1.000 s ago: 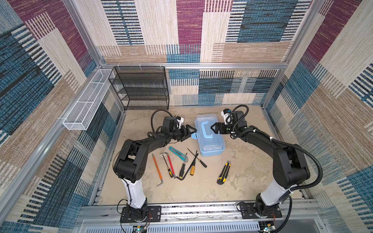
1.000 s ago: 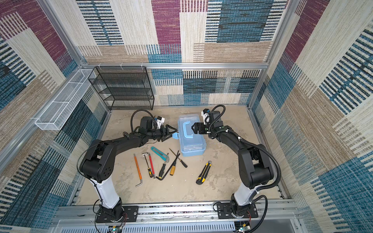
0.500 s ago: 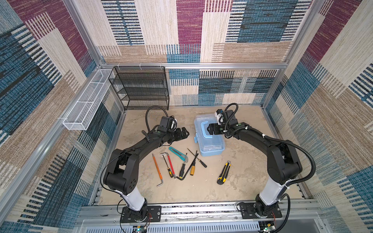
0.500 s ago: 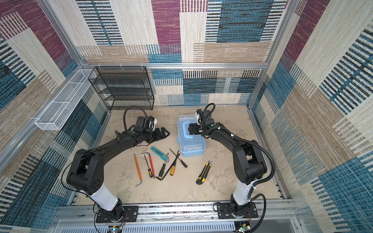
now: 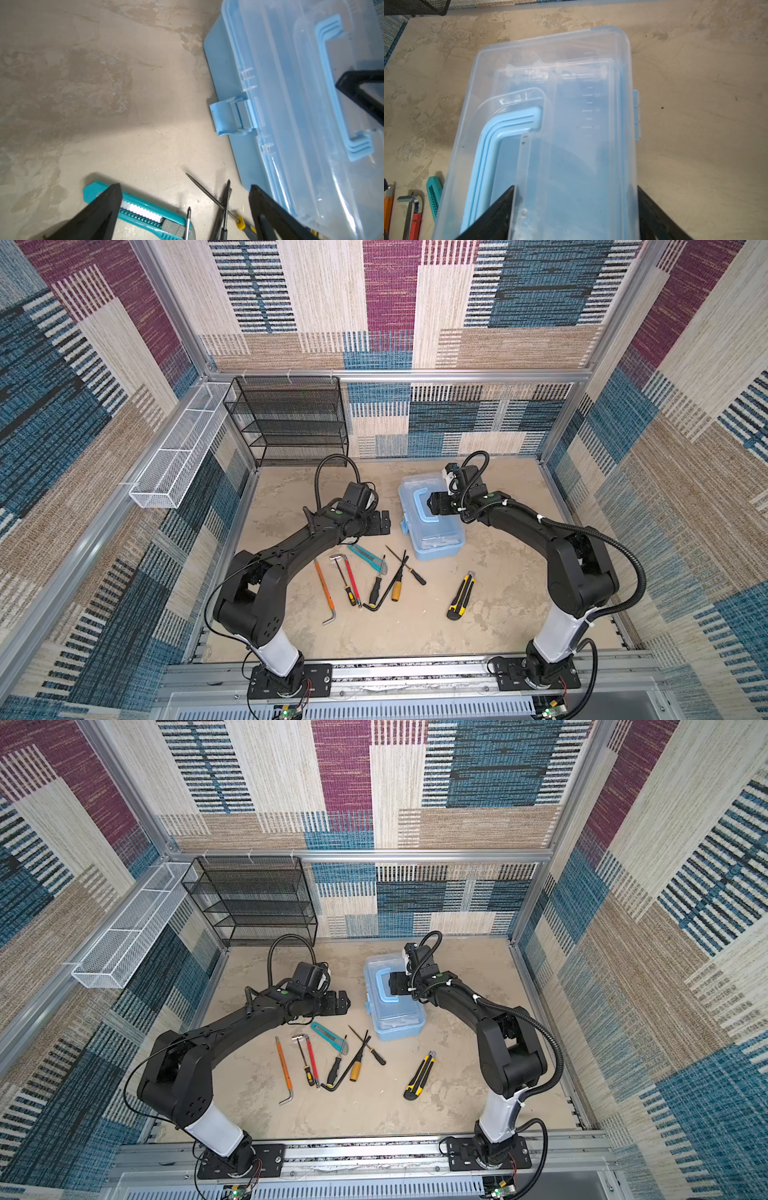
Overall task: Pack the tool kit
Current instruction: 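Reach the left gripper to the box's lid edge while the right holds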
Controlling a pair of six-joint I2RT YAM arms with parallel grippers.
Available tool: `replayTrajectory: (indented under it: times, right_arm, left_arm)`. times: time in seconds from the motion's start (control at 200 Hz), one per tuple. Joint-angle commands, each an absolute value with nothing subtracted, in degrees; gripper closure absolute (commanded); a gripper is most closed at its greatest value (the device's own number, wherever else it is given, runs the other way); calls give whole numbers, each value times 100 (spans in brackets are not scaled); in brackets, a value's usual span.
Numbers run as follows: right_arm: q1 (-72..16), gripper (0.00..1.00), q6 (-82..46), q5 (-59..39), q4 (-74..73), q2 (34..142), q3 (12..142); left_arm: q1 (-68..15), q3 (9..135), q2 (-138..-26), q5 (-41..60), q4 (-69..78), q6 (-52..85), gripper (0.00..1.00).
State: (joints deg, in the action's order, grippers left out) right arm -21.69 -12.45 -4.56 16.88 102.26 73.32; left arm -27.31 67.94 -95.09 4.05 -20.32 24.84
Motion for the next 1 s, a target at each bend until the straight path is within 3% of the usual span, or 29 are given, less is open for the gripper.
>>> replayTrajectory:
  times: [0.0, 0.16, 0.686, 0.997]
  right_arm:
    - [-2163, 29, -1283, -784, 1981, 10210, 7155]
    - [-2121, 34, -1503, -1218, 1679, 10110, 7009]
    - [-1563, 34, -2562, -2657, 190, 9547, 6170]
    - [-1465, 34, -3111, -3193, -690, 9492, 5813]
  left_arm:
    - [-2728, 6813, -9448, 451, -2036, 2261, 2]
    - [-2731, 6736, -9409, 842, -1745, 2366, 7]
    - [-2765, 6899, -9614, 2796, -759, 3184, 12]
    - [-2958, 7219, -9905, 3266, -350, 3526, 16]
